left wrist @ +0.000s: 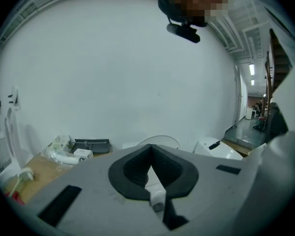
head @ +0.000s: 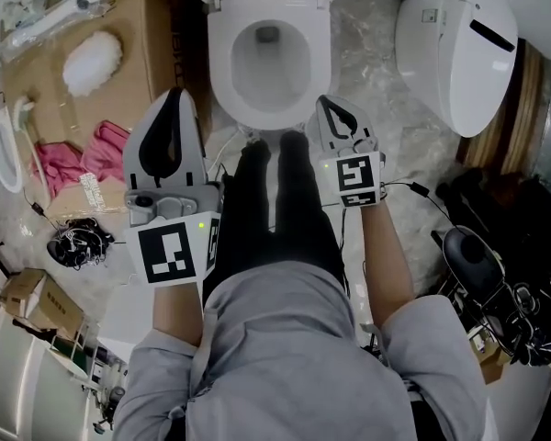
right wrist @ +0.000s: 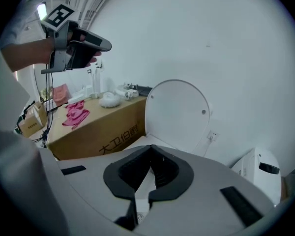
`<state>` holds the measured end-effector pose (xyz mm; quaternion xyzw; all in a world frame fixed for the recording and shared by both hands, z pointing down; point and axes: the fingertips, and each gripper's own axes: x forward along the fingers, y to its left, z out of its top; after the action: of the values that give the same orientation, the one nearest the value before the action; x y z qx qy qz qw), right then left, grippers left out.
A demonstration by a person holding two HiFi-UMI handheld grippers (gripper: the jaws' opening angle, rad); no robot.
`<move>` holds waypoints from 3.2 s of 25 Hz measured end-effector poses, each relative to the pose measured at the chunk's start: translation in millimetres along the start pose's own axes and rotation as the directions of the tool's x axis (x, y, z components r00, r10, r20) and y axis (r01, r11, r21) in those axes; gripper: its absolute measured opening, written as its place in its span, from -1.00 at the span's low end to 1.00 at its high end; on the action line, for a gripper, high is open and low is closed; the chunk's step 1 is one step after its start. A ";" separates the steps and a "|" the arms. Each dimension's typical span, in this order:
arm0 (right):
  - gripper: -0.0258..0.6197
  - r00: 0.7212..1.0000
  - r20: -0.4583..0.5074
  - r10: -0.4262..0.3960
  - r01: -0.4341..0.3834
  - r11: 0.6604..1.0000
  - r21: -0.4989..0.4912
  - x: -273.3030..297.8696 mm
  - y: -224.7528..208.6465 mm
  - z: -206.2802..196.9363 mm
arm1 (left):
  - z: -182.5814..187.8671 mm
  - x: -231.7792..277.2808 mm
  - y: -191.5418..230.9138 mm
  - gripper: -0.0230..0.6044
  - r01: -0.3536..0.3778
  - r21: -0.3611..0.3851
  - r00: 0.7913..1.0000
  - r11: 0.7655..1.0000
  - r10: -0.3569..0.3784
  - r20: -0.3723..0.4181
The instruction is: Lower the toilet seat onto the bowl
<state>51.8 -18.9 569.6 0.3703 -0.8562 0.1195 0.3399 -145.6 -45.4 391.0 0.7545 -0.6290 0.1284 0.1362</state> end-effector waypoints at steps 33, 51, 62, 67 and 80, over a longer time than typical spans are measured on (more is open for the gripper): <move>-0.92 0.903 0.424 -0.074 0.083 0.997 -0.003 -132.5 -55.2 220.8 | 135.9 -15.4 -34.5 -0.93 -0.005 0.065 0.985 0.998 -0.006 0.171; -0.92 0.763 0.643 -0.068 0.098 0.995 -0.010 -196.6 -64.1 321.7 | 204.8 -32.9 -36.7 -0.93 -0.047 0.086 0.956 0.995 0.020 0.292; -0.92 0.710 0.697 -0.101 0.122 0.992 0.020 -222.6 -74.1 347.2 | 230.1 -46.1 -29.9 -0.93 -0.072 0.079 0.941 0.994 0.041 0.337; -0.92 0.684 0.721 -0.108 0.135 0.991 0.020 -231.3 -76.9 357.8 | 238.3 -52.9 -24.0 -0.93 -0.090 0.074 0.932 0.993 0.058 0.357; -0.92 0.662 0.741 -0.111 0.161 0.987 0.003 -245.2 -74.2 360.8 | 240.5 -62.4 -25.6 -0.93 -0.093 0.072 0.928 0.993 0.060 0.369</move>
<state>48.0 -99.7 134.5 0.4389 -0.8936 -0.0931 -0.0157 -126.0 -72.2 143.4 0.7455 -0.6659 0.0185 -0.0218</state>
